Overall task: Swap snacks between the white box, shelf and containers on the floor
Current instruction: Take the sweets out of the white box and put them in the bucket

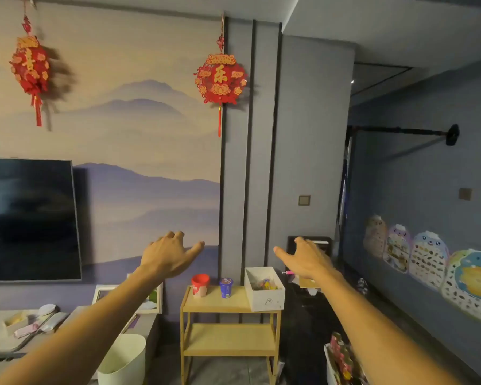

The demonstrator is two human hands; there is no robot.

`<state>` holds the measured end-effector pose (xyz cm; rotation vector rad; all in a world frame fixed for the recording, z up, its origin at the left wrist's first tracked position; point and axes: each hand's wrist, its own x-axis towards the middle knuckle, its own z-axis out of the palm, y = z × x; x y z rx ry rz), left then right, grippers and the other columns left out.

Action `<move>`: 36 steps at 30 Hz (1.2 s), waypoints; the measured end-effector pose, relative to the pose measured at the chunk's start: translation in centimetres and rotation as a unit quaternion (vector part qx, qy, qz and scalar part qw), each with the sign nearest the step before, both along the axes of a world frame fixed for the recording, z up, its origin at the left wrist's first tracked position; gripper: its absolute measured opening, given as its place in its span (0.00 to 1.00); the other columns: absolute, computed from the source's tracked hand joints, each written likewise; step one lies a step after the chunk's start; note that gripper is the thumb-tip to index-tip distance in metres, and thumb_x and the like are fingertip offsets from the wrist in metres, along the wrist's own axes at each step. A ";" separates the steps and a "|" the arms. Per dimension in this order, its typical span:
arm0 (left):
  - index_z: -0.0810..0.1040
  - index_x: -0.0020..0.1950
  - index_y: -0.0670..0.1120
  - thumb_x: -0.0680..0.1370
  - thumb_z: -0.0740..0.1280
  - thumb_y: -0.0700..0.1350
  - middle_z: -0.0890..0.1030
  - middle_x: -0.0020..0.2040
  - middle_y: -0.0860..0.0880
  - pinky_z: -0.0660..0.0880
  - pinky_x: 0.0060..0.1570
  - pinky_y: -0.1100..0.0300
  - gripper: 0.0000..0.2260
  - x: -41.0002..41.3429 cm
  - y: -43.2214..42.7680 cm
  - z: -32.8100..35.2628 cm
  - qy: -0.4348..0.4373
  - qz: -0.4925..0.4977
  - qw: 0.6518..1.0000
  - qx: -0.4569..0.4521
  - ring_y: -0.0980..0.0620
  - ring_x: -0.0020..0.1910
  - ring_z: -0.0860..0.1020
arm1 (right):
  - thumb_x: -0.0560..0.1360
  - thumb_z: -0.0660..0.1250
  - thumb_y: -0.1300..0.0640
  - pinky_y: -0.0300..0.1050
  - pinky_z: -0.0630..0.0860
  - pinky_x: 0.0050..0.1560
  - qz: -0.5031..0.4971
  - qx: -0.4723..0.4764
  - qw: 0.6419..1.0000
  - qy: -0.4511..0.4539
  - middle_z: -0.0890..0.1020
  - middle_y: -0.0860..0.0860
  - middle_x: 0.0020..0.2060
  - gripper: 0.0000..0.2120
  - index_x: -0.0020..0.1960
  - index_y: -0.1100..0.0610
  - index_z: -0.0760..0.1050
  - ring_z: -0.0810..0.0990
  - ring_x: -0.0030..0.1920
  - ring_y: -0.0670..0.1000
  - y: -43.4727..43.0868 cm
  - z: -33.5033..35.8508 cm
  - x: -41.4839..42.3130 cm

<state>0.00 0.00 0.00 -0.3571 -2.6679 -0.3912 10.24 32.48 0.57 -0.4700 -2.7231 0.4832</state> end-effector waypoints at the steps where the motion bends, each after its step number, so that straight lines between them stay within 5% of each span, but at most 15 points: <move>1: 0.70 0.79 0.46 0.78 0.50 0.78 0.76 0.75 0.44 0.78 0.64 0.44 0.44 -0.6 -0.2 -0.3 -0.001 0.000 1.000 0.004 0.41 0.68 0.79 | 0.80 0.59 0.28 0.59 0.74 0.69 -0.003 -0.003 1.000 -0.004 0.69 0.56 0.79 0.42 0.82 0.56 0.62 0.71 0.76 0.61 -0.1 -0.3 -0.5; 8: 0.71 0.78 0.46 0.69 0.41 0.82 0.77 0.73 0.43 0.78 0.64 0.41 0.54 -5.0 1.3 -2.4 -0.043 -0.019 0.999 0.019 0.40 0.66 0.80 | 0.79 0.58 0.27 0.57 0.76 0.63 -0.022 -0.013 1.000 -0.014 0.71 0.57 0.78 0.44 0.82 0.57 0.62 0.74 0.74 0.61 1.4 -3.1 -5.1; 20: 0.73 0.76 0.46 0.80 0.51 0.75 0.76 0.73 0.43 0.76 0.66 0.42 0.39 -19.4 13.1 -5.6 -0.071 -0.019 0.997 -0.014 0.40 0.68 0.77 | 0.80 0.60 0.29 0.61 0.73 0.71 0.007 -0.063 0.997 -0.043 0.66 0.57 0.81 0.43 0.84 0.56 0.59 0.69 0.78 0.62 12.8 -7.6 -20.3; 36: 0.72 0.76 0.45 0.83 0.53 0.71 0.74 0.76 0.43 0.73 0.70 0.39 0.35 -40.9 27.2 -13.7 -0.181 -0.039 0.983 0.008 0.39 0.71 0.75 | 0.82 0.60 0.31 0.57 0.75 0.67 0.005 -0.051 0.991 -0.127 0.70 0.57 0.79 0.39 0.82 0.56 0.62 0.73 0.75 0.61 23.9 -15.7 -41.9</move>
